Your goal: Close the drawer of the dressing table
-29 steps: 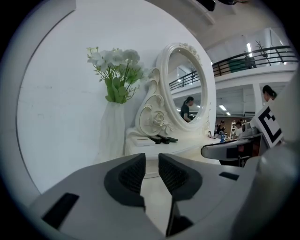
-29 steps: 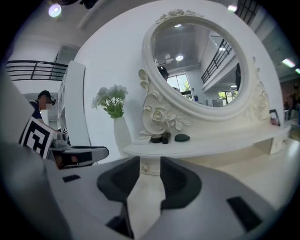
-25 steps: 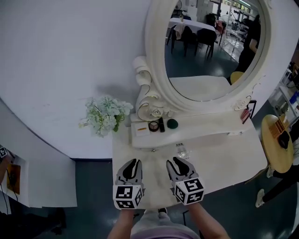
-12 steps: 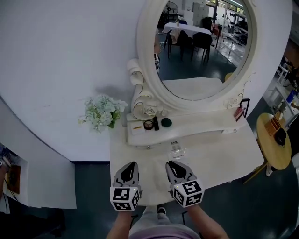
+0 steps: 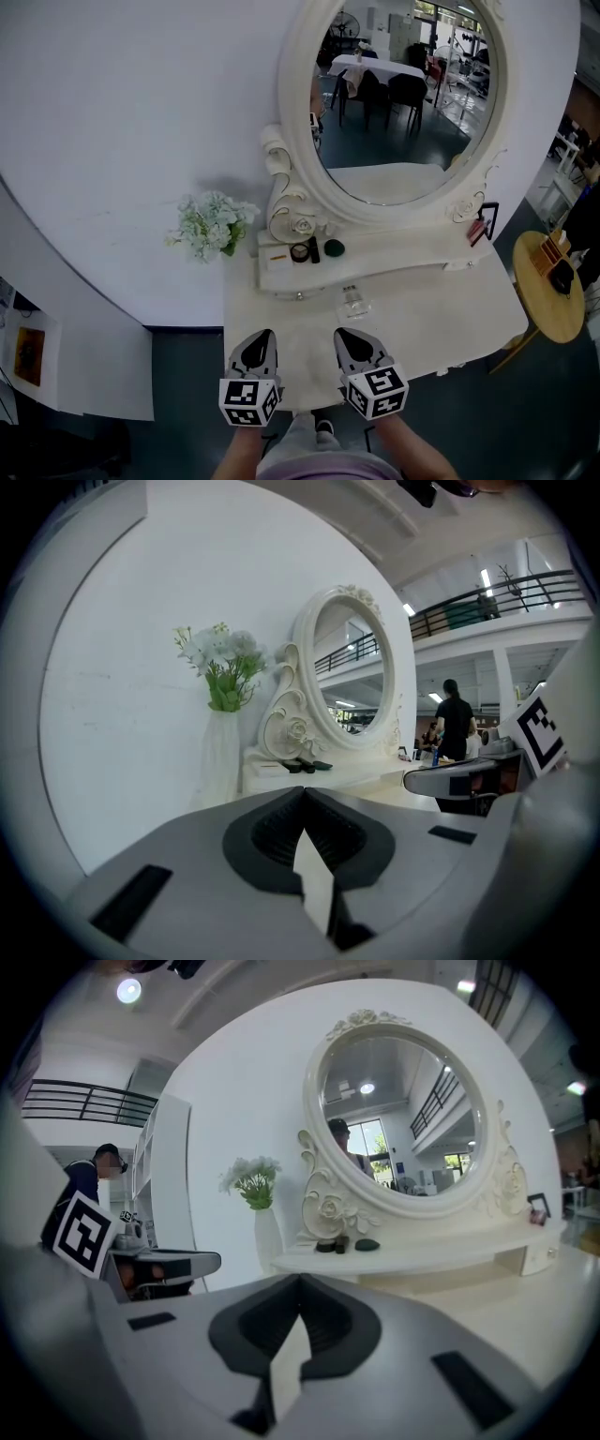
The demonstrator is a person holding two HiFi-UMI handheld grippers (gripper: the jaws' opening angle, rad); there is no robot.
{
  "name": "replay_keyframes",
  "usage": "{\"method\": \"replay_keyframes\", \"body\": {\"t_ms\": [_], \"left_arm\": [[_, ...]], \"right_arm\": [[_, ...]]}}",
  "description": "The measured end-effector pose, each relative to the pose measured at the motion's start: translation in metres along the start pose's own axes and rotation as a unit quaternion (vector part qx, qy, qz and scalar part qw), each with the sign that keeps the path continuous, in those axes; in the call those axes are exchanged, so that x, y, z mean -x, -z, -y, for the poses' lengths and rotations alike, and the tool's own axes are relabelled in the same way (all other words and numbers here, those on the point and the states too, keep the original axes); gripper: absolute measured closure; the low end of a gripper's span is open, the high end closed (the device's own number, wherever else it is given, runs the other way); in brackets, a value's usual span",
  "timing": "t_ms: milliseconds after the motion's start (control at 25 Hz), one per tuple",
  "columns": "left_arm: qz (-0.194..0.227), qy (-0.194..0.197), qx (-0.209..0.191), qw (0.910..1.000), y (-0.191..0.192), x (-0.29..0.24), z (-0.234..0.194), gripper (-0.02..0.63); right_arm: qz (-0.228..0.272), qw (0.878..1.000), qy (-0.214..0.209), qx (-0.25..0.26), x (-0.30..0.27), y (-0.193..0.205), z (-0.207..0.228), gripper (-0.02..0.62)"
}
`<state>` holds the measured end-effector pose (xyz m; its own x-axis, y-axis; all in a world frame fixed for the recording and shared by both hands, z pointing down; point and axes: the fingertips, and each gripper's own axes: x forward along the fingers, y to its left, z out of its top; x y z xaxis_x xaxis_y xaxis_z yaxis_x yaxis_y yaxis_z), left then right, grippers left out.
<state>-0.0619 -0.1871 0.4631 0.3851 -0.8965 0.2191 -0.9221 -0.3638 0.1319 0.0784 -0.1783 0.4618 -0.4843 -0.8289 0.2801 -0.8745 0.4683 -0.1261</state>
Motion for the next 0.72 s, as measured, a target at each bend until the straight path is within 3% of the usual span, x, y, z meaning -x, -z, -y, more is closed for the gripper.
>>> {"method": "replay_keyframes", "body": {"t_ms": [720], "left_arm": [[0.000,-0.004,0.005,1.0000,0.0003,0.0050,0.0012,0.604]], "right_arm": [[-0.009,1.000,0.007,0.007,0.0091,0.0015,0.0044,0.592]]}}
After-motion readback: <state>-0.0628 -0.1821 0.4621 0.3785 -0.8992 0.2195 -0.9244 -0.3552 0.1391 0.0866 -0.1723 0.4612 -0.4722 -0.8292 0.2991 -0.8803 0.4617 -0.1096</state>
